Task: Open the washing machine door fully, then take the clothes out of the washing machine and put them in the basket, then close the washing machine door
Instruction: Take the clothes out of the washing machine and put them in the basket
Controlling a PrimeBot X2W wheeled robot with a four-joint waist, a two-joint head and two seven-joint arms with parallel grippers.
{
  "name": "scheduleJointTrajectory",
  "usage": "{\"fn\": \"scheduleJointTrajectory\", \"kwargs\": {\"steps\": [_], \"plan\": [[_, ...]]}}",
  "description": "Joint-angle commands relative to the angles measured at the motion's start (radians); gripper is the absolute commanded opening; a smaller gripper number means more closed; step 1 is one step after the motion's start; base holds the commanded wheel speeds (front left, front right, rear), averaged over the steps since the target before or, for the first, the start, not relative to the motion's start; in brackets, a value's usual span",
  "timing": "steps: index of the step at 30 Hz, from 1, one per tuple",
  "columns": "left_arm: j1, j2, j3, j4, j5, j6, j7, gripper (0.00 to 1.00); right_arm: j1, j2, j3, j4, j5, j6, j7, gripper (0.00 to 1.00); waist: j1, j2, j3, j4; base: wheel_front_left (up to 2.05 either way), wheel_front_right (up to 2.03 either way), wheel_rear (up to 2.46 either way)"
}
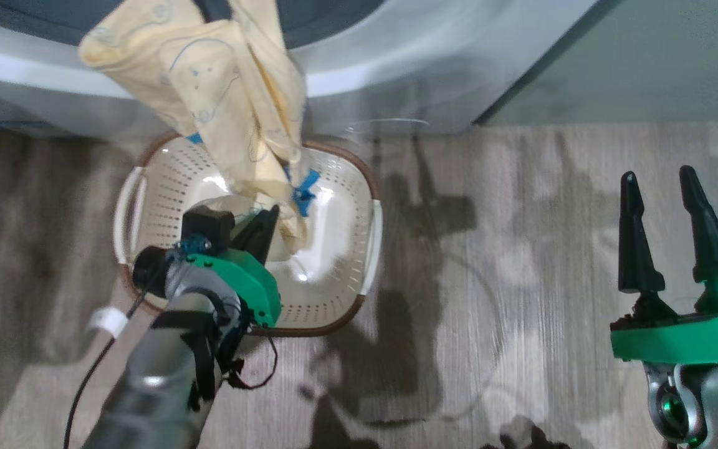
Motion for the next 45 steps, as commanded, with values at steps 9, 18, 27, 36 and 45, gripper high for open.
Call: {"fn": "scheduleJointTrajectory", "kwargs": {"steps": [9, 18, 27, 36, 45], "plan": [[-0.164, 0.019, 0.013, 0.268, -0.002, -0.028, -0.011, 0.0, -0.017, -0.008, 0.025, -0.032, 0.039, 0.004, -0.009, 1.0, -0.0001, 0.0, 0.062, -0.071, 0.0, 0.0, 0.0], [-0.25, 0.015, 0.003, 0.447, -0.015, -0.037, -0.011, 1.0, -0.025, -0.008, 0.022, -0.031, 0.051, 0.004, -0.009, 1.0, -0.0001, 0.0, 0.074, -0.083, 0.0, 0.0, 0.0], [-0.264, 0.016, -0.012, 0.47, -0.013, -0.033, -0.028, 1.0, -0.03, -0.008, 0.013, -0.03, 0.04, 0.004, -0.009, 1.0, -0.0001, 0.0, 0.063, -0.058, 0.0, 0.0, 0.0], [-0.182, 0.017, -0.001, 0.243, -0.005, 0.0, -0.031, 1.0, -0.019, -0.008, -0.01, -0.031, 0.006, 0.004, -0.009, 1.0, -0.0001, 0.0, 0.024, 0.001, 0.0, 0.0, 0.0], [-0.002, 0.024, 0.063, -0.117, 0.003, 0.047, -0.031, 1.0, 0.015, -0.008, -0.04, -0.024, -0.045, 0.004, -0.009, 1.0, -0.0001, 0.0, -0.06, 0.079, 0.0, 0.0, 0.0]]}}
